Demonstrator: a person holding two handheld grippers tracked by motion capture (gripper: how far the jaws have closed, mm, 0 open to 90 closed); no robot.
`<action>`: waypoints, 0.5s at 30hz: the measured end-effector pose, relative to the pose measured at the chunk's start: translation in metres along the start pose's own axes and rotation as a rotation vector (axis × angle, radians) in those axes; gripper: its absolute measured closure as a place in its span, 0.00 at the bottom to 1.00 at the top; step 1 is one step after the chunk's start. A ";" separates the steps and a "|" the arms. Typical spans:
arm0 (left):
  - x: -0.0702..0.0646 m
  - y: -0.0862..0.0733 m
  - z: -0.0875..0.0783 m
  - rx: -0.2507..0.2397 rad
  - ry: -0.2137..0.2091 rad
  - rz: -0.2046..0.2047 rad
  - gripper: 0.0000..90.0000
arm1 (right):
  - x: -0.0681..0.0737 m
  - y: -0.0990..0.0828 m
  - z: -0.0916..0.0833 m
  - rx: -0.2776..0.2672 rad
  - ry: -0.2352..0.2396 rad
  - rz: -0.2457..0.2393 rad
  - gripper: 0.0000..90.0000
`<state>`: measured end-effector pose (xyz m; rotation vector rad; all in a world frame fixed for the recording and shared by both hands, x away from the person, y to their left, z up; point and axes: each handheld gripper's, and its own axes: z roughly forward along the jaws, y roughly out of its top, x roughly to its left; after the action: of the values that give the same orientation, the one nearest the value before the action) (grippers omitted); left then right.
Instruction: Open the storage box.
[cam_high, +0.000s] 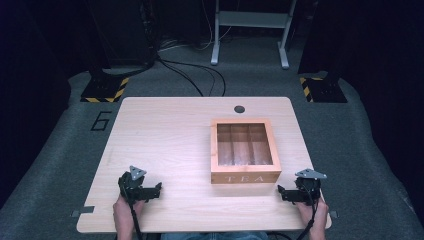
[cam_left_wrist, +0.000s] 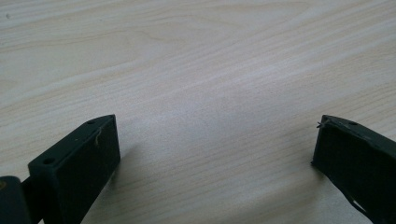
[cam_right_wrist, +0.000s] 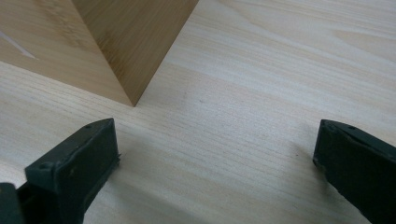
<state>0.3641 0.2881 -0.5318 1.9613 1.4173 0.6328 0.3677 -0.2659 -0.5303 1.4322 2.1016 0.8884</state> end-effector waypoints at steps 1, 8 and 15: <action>0.000 0.000 0.000 0.000 0.000 0.000 0.00 | 0.000 0.000 0.000 0.005 0.002 -0.003 0.00; 0.000 0.000 0.000 0.000 0.003 -0.005 0.00 | 0.000 0.000 0.000 0.006 0.002 0.001 0.00; 0.000 0.000 0.000 -0.002 0.005 -0.008 0.00 | -0.001 0.000 -0.001 0.008 0.009 -0.004 0.00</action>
<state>0.3640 0.2880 -0.5321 1.9530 1.4259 0.6355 0.3672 -0.2668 -0.5299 1.4298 2.1156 0.8874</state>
